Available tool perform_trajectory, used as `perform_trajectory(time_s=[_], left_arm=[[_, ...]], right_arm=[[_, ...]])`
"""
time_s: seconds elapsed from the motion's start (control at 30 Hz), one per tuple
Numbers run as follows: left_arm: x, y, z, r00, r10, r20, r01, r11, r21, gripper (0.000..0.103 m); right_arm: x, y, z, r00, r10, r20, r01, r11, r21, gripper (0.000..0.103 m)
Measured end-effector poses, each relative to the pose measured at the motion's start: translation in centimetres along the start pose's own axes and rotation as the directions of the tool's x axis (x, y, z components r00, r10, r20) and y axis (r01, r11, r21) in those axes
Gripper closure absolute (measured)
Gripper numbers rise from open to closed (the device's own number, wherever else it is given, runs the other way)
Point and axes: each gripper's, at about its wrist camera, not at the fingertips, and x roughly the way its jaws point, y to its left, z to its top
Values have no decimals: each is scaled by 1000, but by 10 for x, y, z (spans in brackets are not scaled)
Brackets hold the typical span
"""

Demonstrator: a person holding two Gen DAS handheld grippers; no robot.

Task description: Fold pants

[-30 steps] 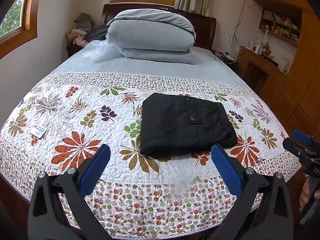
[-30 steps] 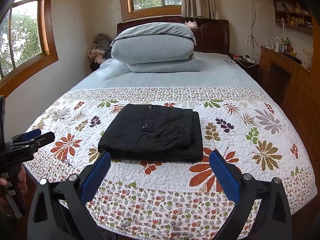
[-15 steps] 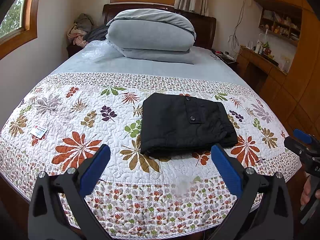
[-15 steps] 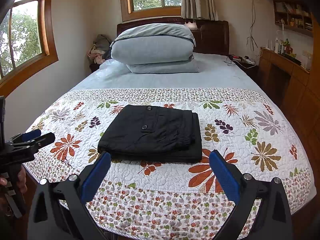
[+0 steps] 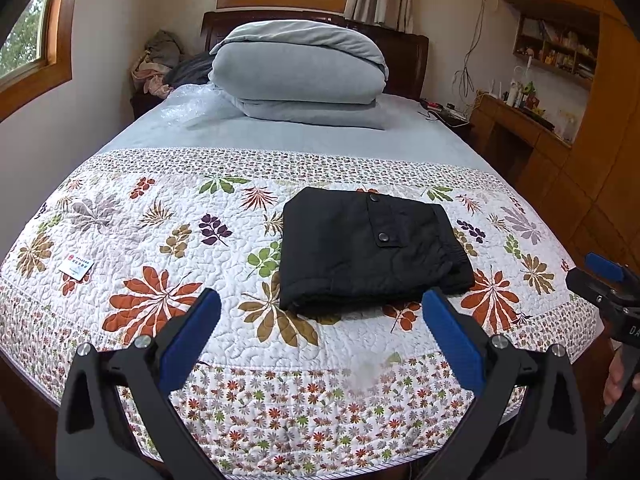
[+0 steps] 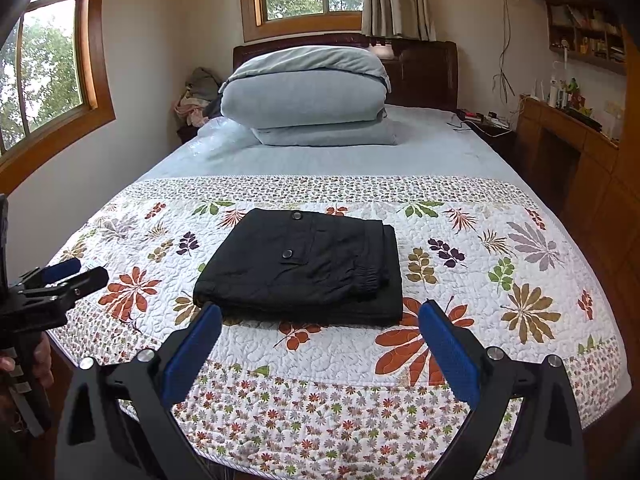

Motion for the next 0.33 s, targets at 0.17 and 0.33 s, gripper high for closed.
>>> perform_trajectory(time_s=[0.17, 0.33], left_arm=[[1, 0, 1, 1000, 13, -5, -13, 1000, -1, 3], [2, 1, 2, 1000, 6, -13, -6, 1000, -7, 3]], right_arm=[[1, 0, 0, 1000, 1, 1, -1, 1000, 1, 3], [0, -1, -1, 1000, 1, 3, -1, 1000, 2, 3]])
